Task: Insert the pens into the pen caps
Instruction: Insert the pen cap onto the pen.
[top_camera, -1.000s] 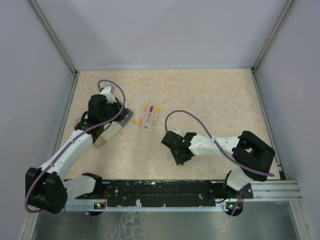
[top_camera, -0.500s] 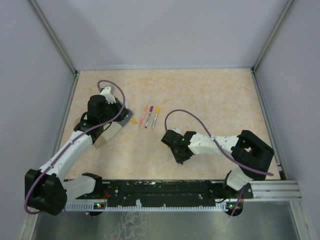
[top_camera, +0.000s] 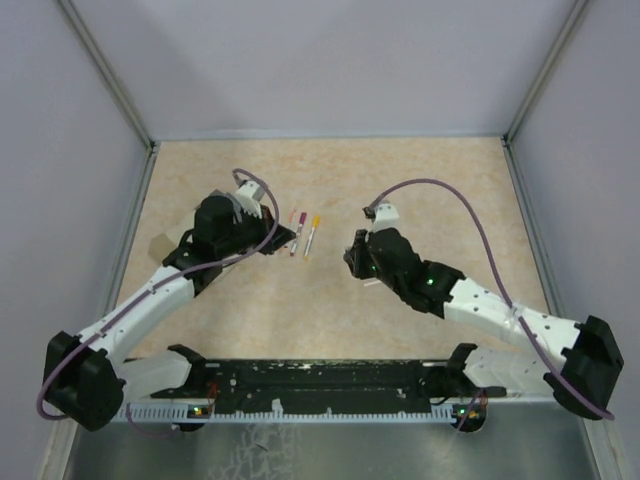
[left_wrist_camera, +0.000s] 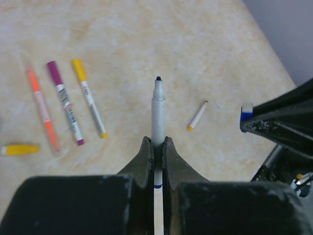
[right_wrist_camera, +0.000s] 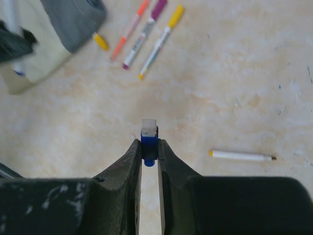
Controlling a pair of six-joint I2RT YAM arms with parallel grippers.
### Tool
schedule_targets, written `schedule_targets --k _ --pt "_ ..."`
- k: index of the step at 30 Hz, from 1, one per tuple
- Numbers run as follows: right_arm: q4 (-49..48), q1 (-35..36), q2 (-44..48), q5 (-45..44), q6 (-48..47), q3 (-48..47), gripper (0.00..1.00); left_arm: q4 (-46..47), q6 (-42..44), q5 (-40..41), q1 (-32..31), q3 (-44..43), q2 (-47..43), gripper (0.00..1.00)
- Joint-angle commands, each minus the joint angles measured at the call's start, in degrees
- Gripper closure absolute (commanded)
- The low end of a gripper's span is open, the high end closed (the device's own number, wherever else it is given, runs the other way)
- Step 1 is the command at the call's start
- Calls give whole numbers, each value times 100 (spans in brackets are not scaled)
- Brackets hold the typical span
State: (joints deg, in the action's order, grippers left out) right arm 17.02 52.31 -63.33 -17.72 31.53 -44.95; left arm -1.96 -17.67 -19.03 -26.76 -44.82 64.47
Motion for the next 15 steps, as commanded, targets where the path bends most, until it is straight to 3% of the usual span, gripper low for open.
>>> schedule_targets --k 1,10,15 --pt "-1628 -16 545 -477 86 71 100 950 80 -434 -446 159 -208 100" --pt "-3685 -24 1349 -1117 813 719 100 2171 -251 -964 -1102 162 -166 100" --pt "-4947 -24 1526 -1005 901 1105 100 2531 -374 -1290 -1336 99 36 100"
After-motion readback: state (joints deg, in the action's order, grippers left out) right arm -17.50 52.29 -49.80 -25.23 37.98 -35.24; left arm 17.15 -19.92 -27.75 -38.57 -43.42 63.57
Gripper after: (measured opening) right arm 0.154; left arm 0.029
